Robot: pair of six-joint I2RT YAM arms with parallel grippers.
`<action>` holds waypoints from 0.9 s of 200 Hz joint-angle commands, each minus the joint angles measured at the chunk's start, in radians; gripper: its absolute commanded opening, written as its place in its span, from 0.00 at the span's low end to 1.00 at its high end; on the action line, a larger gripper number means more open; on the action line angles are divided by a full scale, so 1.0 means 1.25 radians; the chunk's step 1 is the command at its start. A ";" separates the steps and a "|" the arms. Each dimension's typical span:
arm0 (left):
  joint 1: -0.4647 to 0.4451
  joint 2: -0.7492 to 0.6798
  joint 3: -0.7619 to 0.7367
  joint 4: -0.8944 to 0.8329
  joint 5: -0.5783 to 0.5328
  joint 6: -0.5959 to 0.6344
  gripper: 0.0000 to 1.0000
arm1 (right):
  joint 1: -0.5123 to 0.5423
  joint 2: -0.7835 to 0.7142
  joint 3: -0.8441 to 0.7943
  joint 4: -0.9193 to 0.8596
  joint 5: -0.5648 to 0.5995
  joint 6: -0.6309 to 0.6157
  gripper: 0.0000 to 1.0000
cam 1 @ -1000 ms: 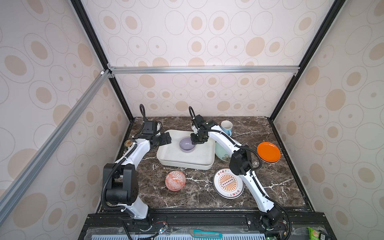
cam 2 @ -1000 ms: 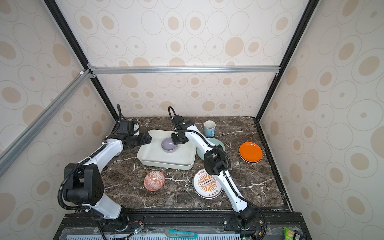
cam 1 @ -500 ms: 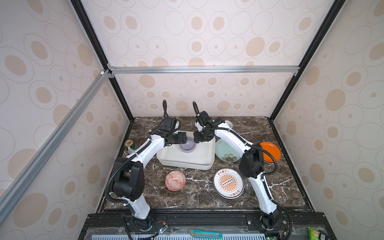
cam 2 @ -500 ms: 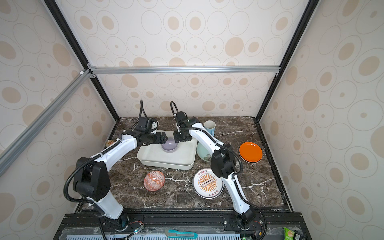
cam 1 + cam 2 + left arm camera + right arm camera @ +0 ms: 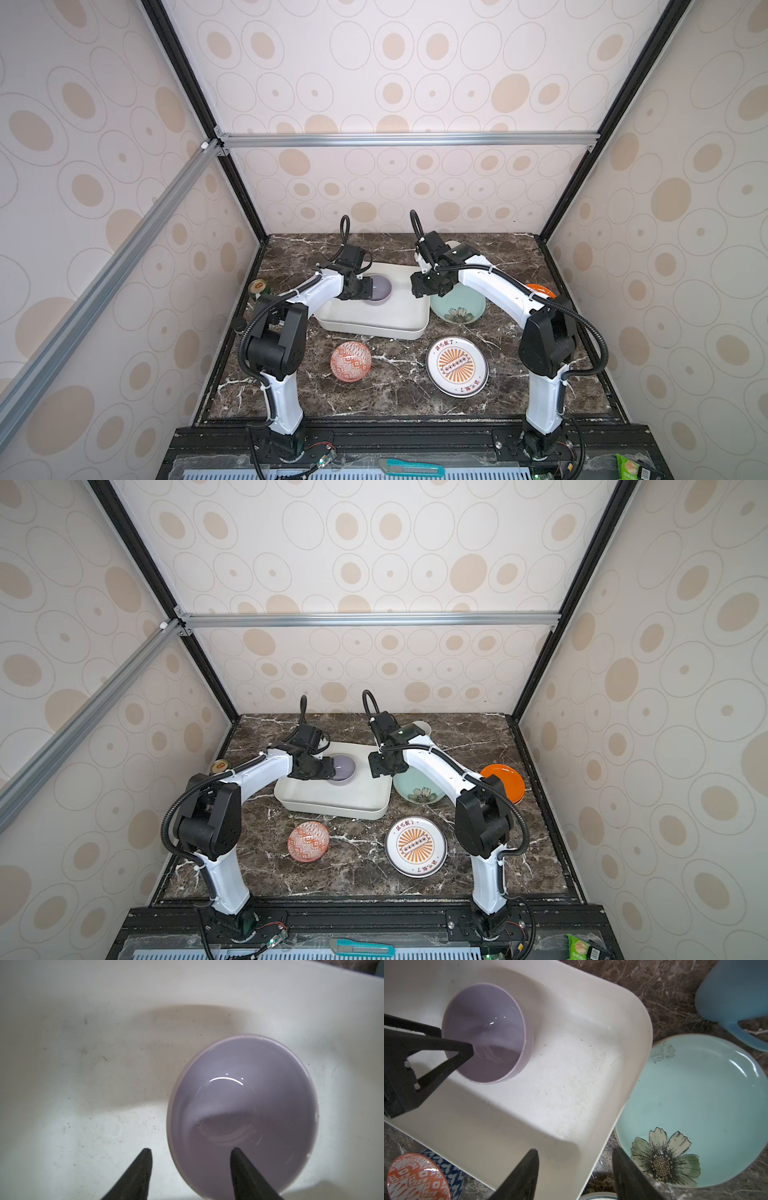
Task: Place the mixed dishes into the plastic bin
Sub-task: 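Lower the left gripper to the bowl rim while the right moves over the plate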
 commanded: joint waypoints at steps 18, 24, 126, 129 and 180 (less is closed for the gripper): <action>-0.005 0.044 0.080 -0.034 -0.054 -0.001 0.32 | -0.013 -0.056 -0.044 0.015 0.013 -0.018 0.60; -0.004 0.049 0.087 -0.039 -0.065 0.001 0.27 | -0.014 -0.059 -0.049 0.016 0.012 -0.018 0.60; 0.112 0.089 0.150 -0.082 -0.093 0.002 0.02 | -0.049 -0.068 -0.091 0.029 -0.004 -0.036 0.59; 0.118 0.088 0.150 -0.082 -0.094 0.001 0.02 | -0.051 -0.068 -0.091 0.029 -0.004 -0.036 0.59; 0.177 0.090 0.153 -0.070 -0.099 -0.004 0.07 | -0.057 -0.062 -0.089 0.031 -0.012 -0.042 0.59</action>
